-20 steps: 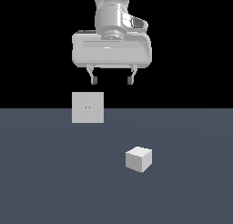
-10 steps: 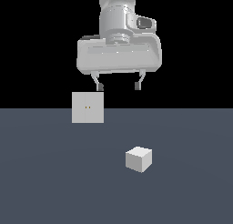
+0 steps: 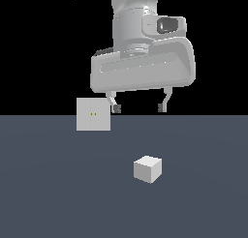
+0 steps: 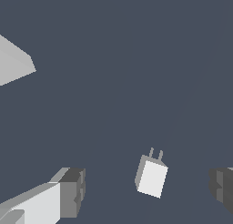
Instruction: Plug the charger into the wall socket.
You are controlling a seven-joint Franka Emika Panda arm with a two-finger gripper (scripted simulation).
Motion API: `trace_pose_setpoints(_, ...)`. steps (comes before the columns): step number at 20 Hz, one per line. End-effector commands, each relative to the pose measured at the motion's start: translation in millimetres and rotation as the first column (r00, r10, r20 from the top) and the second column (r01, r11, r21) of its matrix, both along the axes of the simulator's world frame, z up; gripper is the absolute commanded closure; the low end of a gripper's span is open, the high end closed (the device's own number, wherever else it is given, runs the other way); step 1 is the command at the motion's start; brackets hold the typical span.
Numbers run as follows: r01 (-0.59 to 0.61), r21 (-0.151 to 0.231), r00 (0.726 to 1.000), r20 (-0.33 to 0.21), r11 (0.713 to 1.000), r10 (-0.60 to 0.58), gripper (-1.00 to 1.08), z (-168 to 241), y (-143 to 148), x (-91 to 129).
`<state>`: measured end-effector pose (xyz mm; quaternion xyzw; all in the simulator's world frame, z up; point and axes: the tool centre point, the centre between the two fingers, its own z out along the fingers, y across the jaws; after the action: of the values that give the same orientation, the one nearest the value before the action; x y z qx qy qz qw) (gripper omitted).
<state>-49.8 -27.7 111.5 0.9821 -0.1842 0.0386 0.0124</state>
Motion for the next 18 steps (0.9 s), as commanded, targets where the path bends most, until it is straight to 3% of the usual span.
trace_pose_setpoints(1,0.069,-0.003,0.998,0.011,0.998,-0.069,-0.92,-10.4,-4.2,-10.7)
trace_pose_setpoints(9,0.226,-0.007,0.974,0.037,0.974,-0.225,-0.92,-35.7,-11.0,-35.5)
trace_pose_setpoints(18,0.298,-0.008,0.953,0.049,0.954,-0.298,-0.92,-48.3,-12.5,-47.0)
